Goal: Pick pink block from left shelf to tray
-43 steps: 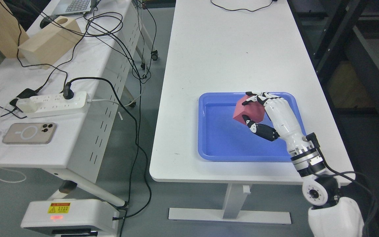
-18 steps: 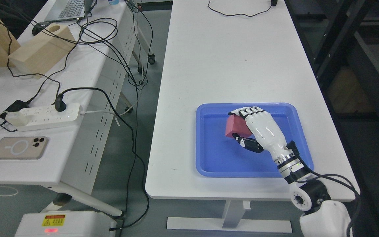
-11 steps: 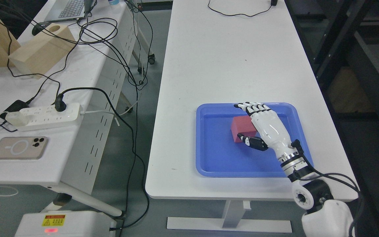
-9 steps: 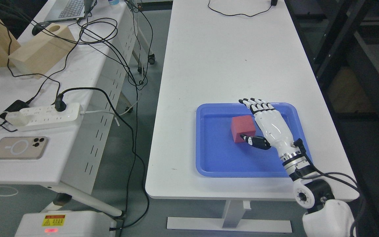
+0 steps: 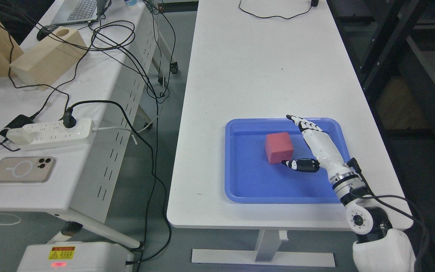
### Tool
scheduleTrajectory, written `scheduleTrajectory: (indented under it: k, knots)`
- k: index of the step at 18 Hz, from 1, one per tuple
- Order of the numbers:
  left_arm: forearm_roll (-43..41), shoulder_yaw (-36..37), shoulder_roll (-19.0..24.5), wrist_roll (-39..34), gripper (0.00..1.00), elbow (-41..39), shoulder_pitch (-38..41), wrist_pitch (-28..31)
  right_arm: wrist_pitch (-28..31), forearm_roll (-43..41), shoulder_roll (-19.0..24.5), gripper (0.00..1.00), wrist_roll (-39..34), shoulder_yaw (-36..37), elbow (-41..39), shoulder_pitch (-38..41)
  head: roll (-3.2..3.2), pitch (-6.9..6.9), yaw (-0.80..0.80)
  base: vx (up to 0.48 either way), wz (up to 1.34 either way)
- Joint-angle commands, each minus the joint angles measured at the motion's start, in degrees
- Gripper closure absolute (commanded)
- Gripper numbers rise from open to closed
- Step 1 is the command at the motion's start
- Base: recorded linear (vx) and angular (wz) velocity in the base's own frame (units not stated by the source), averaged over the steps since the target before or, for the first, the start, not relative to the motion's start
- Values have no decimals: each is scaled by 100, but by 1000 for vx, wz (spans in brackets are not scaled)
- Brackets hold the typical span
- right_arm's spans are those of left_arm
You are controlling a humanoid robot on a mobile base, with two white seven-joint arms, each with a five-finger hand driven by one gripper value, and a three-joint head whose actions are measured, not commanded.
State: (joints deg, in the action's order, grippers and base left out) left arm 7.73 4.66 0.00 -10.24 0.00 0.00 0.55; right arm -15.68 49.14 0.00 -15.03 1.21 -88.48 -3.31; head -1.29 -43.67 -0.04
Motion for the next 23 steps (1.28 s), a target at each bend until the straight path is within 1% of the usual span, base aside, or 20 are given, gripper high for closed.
scheduleTrajectory:
  k: [1,4,9,12,15,17,19,20,23]
  knots:
    - [0,0,100,-4,0,-100,-167,-2,285,-4024,-100,1,-299,476,-2,23,0,0,0,0,0]
    - [0,0,100,-4,0,-100,-167,-2,294,-4517,-100,1,-422,617,-11,23,0,0,0,0,0]
    - [0,0,100,-4,0,-100,-167,-2,267,-5176,-100,1,-1063,714,-81,23,0,0,0,-5,2]
    - [0,0,100,-4,0,-100,-167,-2,250,-5221,-100,1,-1064,723,-108,-3,0,0,0,-17,18]
    - [0,0,100,-4,0,-100,-167,-2,215,-5519,-100,1,-1055,845,-152,-73,0,0,0,-43,-11]
    - [0,0,100,-4,0,-100,-167,-2,-82,-5669,-100,1,-1046,881,-196,-74,0,0,0,-93,2]
    - [0,0,100,-4,0,-100,-167,-2,-600,-5669,-100,1,-976,907,-205,-74,0,0,0,-133,21]
    - [0,0,100,-4,0,-100,-167,-2,-742,-5669,-100,1,-898,907,-205,-65,0,0,0,-159,25]
    - [0,0,100,-4,0,-100,-167,-2,-787,-5669,-100,1,-783,907,-205,-65,0,0,0,-210,-4]
